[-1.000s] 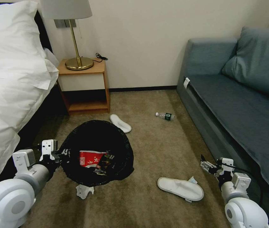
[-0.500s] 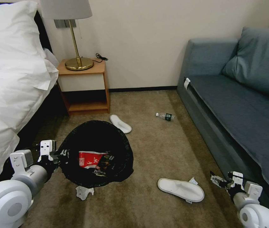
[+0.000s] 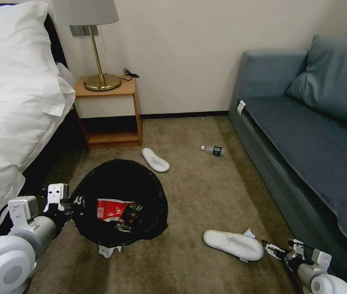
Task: Pick up the trash bin, then pick up the garbage on the floor and place it into the trash bin.
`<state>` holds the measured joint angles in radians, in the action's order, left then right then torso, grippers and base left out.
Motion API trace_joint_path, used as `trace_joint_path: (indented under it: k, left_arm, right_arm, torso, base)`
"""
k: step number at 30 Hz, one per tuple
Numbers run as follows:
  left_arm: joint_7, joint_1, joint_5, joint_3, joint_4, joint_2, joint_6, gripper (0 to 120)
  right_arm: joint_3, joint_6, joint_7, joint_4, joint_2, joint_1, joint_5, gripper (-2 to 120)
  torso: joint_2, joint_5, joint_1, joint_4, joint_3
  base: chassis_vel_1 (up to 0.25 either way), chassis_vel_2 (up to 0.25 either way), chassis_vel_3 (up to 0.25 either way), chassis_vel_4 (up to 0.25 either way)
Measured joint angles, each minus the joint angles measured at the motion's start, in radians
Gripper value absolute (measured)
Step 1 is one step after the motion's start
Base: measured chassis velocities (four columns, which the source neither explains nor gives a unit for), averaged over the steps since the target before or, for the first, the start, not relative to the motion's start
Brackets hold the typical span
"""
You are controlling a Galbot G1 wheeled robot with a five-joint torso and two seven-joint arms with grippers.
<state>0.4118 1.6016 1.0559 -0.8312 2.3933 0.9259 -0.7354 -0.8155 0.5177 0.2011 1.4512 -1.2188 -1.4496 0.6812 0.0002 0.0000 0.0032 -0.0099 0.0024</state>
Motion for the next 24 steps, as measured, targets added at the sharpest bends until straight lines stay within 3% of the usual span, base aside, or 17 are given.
trace_joint_path:
  k: [5, 24]
  left_arm:
    - [0.000, 0.017, -0.005, -0.010, 0.008, 0.010, 0.000, 2]
    - [-0.001, 0.036, -0.030, -0.008, 0.014, 0.013, 0.000, 2]
  right_arm:
    - [0.003, 0.045, 0.015, -0.044, -0.003, 0.026, 0.121, 100]
    - [0.010, 0.022, 0.064, -0.107, -0.051, 0.041, 0.131, 99]
  torso:
    - [0.000, -0.0001, 0.000, 0.0000, 0.000]
    - [0.000, 0.0000, 0.000, -0.0001, 0.000]
  base:
    - [0.000, 0.000, 0.000, 0.000]
    - [0.000, 0.000, 0.000, 0.000]
